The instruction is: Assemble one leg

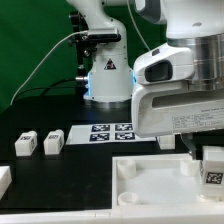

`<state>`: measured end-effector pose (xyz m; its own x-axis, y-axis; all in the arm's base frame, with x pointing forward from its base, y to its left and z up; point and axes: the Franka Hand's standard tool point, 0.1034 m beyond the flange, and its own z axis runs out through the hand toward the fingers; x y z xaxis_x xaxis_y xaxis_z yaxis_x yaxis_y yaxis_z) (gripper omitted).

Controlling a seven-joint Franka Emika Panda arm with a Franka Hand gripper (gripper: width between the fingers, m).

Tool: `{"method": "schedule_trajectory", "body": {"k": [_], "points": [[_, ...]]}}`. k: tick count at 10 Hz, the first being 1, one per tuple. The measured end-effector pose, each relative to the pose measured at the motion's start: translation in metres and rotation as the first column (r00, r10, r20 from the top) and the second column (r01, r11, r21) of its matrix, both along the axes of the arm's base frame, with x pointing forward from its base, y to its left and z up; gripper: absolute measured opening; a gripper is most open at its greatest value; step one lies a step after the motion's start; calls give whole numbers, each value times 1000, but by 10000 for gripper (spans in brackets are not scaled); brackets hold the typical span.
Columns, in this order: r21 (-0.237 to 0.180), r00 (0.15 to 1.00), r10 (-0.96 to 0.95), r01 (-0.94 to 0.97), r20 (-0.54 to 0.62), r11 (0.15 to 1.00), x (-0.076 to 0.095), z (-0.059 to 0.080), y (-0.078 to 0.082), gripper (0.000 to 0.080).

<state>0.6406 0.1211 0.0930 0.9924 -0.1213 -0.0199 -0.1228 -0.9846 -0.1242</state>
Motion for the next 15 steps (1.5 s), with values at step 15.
{"method": "schedule_trajectory", "body": {"k": [15], "points": [[130,772,-634,625,36,769,-13,-2,-8,303]]}}
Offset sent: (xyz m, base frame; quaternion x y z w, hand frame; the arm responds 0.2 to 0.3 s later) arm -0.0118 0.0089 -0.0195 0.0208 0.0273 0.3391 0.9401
